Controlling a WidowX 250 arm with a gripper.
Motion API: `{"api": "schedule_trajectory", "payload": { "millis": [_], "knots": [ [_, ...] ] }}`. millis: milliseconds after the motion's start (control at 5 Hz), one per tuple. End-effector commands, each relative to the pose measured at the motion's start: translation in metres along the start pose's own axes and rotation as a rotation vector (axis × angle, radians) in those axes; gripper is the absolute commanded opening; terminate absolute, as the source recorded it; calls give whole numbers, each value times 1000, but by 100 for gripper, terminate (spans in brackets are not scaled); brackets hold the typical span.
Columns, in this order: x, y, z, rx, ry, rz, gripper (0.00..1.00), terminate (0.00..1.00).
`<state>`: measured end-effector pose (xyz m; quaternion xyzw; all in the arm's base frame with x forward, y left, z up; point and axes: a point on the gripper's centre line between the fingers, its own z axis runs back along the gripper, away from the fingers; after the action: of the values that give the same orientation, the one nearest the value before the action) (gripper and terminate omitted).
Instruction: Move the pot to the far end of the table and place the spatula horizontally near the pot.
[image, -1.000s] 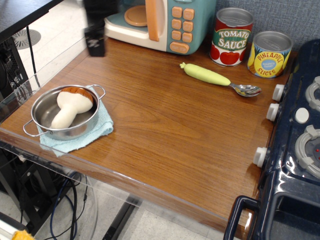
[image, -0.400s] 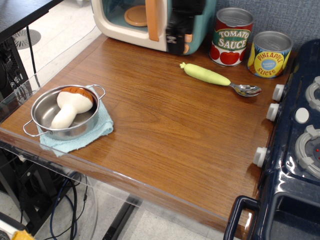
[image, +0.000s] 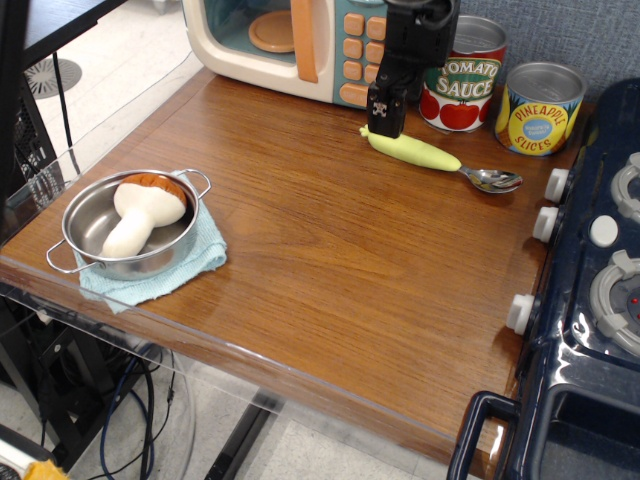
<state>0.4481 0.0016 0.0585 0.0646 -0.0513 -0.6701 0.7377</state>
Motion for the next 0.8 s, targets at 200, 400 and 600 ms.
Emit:
{"api": "schedule_trajectory", "payload": {
  "millis": [200,400,600],
  "knots": [
    [12,-5,-8,41,29,-31,100,0],
    [12,-7,-15,33,43,-43,0,0],
    [13,-8,-15,31,40,-44,0,0]
  ]
}}
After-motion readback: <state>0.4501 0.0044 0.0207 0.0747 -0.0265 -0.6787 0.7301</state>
